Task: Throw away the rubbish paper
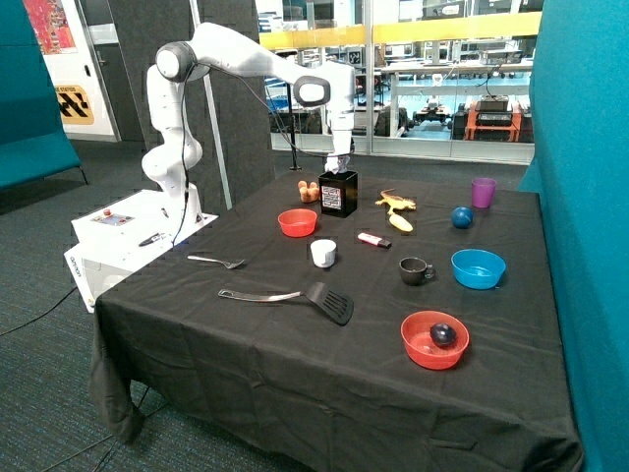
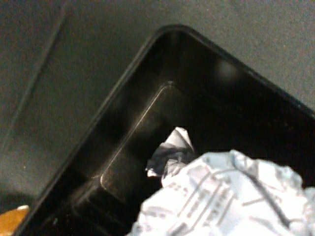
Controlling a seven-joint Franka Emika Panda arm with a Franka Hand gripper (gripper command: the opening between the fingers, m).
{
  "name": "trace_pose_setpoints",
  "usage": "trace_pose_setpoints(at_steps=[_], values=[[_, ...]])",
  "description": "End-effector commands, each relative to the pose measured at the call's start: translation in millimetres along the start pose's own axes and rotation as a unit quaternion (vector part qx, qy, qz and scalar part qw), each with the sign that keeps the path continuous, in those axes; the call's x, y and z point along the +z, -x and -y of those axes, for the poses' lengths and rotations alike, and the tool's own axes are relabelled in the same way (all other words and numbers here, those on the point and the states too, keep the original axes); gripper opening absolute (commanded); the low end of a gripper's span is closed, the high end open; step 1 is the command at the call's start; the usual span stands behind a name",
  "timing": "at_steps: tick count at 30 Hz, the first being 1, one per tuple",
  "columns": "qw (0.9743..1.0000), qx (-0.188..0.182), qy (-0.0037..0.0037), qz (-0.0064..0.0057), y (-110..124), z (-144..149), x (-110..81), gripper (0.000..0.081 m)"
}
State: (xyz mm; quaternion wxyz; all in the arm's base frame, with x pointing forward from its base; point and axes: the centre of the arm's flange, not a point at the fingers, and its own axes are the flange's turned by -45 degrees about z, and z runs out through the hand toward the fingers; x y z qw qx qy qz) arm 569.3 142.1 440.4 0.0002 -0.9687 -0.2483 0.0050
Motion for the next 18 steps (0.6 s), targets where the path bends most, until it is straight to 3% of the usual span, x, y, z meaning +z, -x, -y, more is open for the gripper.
trace_pose_setpoints(at_steps=[1, 18], values=[[1.0000, 0.005, 0.00140, -0.0048, 4.1, -6.7, 5.9, 0.0604], [1.0000, 0.006, 0.00140, -0.0048, 5.5, -7.5, 3.2, 0.0590]])
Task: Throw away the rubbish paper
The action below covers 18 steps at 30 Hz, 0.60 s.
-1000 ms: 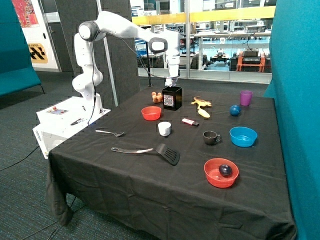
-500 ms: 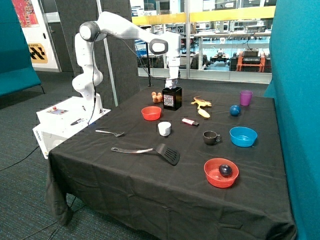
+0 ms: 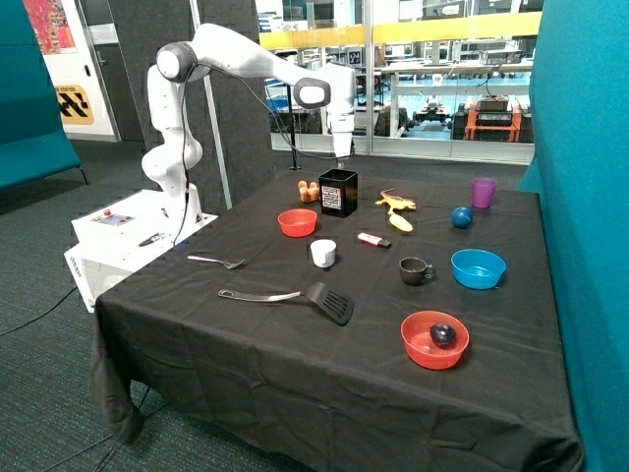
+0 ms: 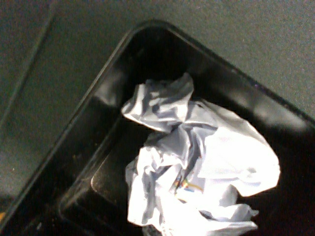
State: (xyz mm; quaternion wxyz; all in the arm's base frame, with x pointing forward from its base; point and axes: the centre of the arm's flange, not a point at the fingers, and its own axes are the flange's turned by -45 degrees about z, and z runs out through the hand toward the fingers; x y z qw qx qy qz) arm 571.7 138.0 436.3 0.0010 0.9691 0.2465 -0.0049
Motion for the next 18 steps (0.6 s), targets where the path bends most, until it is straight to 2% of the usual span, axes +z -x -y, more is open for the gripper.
trace_pose_setpoints(at_steps=[1, 6, 7, 8, 13, 18], values=[[1.0000, 0.006, 0.00025, -0.0050, 6.7, -4.4, -1.8, 0.0584], [0.9997, 0.026, 0.00015, -0.0050, 16.5, -16.5, -7.2, 0.0544], [0.9998, 0.020, 0.00018, -0.0050, 18.4, -18.2, -7.9, 0.0536], [0.9992, 0.041, 0.00008, -0.0050, 22.1, -21.7, -8.9, 0.0527], [0.9988, 0.048, 0.00005, -0.0050, 33.7, -31.6, -11.9, 0.0502], [0.9974, 0.072, -0.00008, -0.0050, 54.2, -44.4, -14.5, 0.0483]])
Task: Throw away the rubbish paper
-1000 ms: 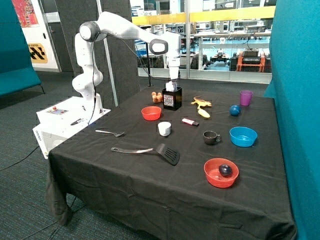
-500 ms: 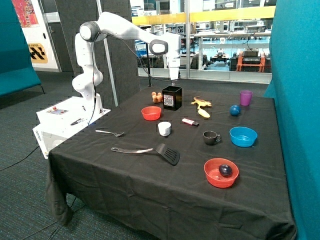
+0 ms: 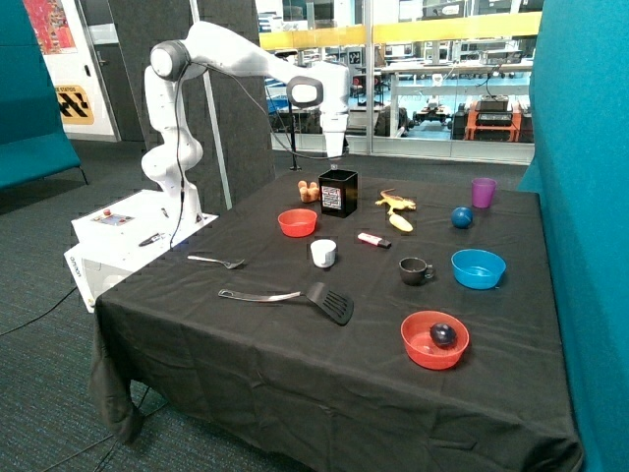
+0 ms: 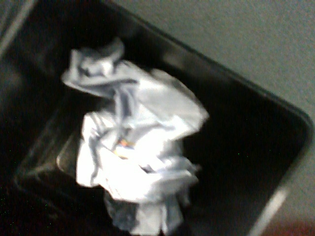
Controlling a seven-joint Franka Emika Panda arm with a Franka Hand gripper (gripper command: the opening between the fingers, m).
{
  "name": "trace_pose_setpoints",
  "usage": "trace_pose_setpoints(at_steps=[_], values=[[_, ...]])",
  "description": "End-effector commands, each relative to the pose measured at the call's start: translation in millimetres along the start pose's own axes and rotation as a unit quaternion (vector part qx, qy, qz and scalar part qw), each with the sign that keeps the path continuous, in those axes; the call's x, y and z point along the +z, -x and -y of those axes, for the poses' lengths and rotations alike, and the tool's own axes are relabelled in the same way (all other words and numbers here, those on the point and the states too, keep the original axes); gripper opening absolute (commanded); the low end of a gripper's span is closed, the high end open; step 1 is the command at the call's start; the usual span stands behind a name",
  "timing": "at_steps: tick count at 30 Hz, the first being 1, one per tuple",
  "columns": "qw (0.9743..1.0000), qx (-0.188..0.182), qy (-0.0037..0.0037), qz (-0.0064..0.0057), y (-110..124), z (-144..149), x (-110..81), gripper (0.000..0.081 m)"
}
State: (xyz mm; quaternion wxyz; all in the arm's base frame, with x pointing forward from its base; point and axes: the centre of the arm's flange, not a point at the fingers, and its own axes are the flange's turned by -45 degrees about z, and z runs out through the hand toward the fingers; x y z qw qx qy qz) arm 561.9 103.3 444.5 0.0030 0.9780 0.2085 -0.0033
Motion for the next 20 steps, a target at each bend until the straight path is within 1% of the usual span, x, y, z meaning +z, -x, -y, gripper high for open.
trace_pose_setpoints(at_steps=[1, 5, 11, 15, 20], values=[[0.9993, 0.036, -0.00243, -0.0038, 30.5, -22.9, -6.4, 0.0482], [0.9987, 0.050, -0.00248, -0.0037, 43.2, -31.0, -5.3, 0.0474], [0.9980, 0.064, -0.00253, -0.0037, 49.6, -39.4, -5.7, 0.0477], [0.9979, 0.065, -0.00253, -0.0037, 46.4, -43.7, -6.7, 0.0478], [0.9987, 0.051, -0.00248, -0.0037, 34.3, -37.6, -6.6, 0.0480]])
